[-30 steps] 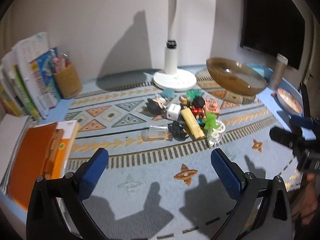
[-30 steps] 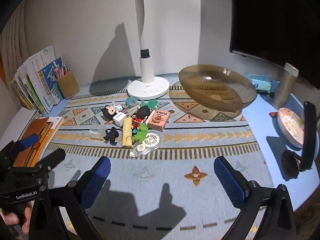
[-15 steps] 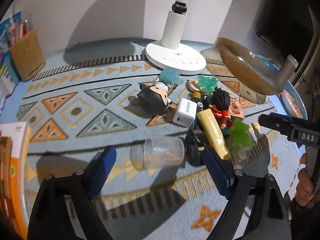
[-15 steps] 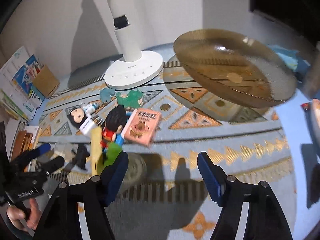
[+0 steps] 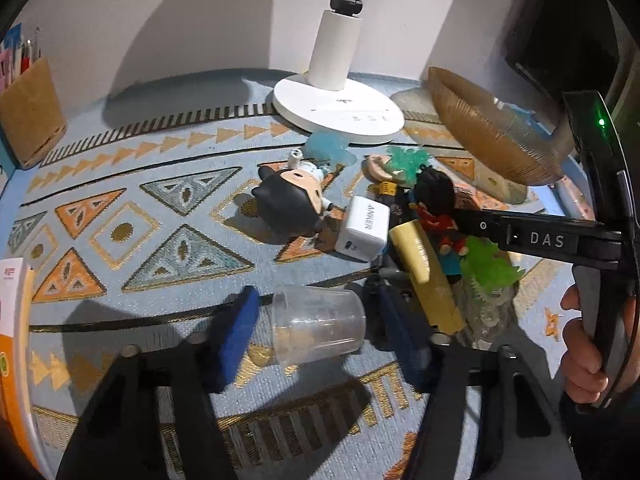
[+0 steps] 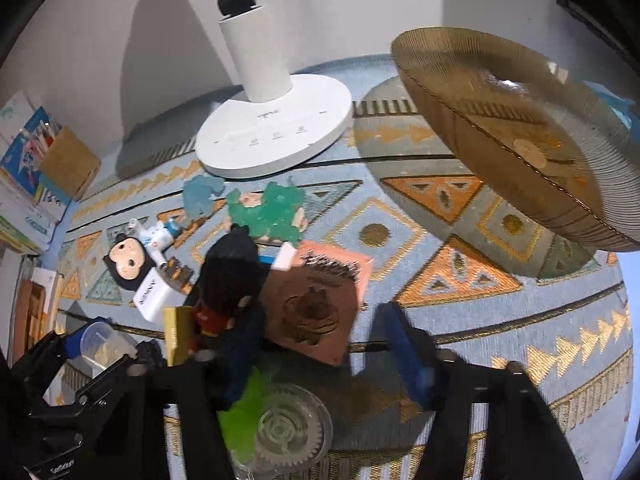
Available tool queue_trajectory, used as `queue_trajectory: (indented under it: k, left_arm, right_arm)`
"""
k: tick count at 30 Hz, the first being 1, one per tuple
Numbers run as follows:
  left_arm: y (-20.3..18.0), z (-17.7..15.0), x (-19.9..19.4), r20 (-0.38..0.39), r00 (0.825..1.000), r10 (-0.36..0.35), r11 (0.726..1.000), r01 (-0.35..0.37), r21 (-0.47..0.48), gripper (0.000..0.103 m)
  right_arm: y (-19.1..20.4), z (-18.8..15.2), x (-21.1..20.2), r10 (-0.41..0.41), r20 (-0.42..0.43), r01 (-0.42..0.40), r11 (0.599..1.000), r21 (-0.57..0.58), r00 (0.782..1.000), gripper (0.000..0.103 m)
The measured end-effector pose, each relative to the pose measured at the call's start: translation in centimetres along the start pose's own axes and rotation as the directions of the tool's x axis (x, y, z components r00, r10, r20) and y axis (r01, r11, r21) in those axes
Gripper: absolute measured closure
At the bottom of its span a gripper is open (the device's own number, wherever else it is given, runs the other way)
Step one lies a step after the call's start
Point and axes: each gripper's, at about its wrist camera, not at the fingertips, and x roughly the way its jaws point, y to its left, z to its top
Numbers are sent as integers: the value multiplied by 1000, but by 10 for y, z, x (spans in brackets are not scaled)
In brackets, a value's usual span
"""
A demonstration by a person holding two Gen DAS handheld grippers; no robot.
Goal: Organize rigid objects
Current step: 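Grasp the clear plastic cup with left tool while right tool grasps pink snack box, then carry cup and pink box into the brown glass bowl and release both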
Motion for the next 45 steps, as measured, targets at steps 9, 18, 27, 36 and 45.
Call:
queue_trajectory:
  k: [9,18,27,36,45]
  left_arm:
    - [-2,-10,-11,-2,1000,-31,999,31,20,55]
    - [-4,-22,-18,-32,999,-33,998,35,56,50]
    - [-7,-25,-19,-49,999,-16,996,21,88,50]
    - [5,-43,-37,-43,998,-41,997,43,60,41]
    - [5,-37,-40,9,999,-40,999,40,9,71]
  right_arm:
    - [-38,-36,-28,13,-10,-14,994,-105,1000,59]
    - [-73,-59,-51,-32,17,33,995,-89,999,23]
    - [-51,-68,-30,-9,9,10,996,-85,1000,16]
    - [-52,-57,-28,-103,64,108,990,-93,993,63]
    - [-63,-72,-56,14,87,-11,999,-34,996,63]
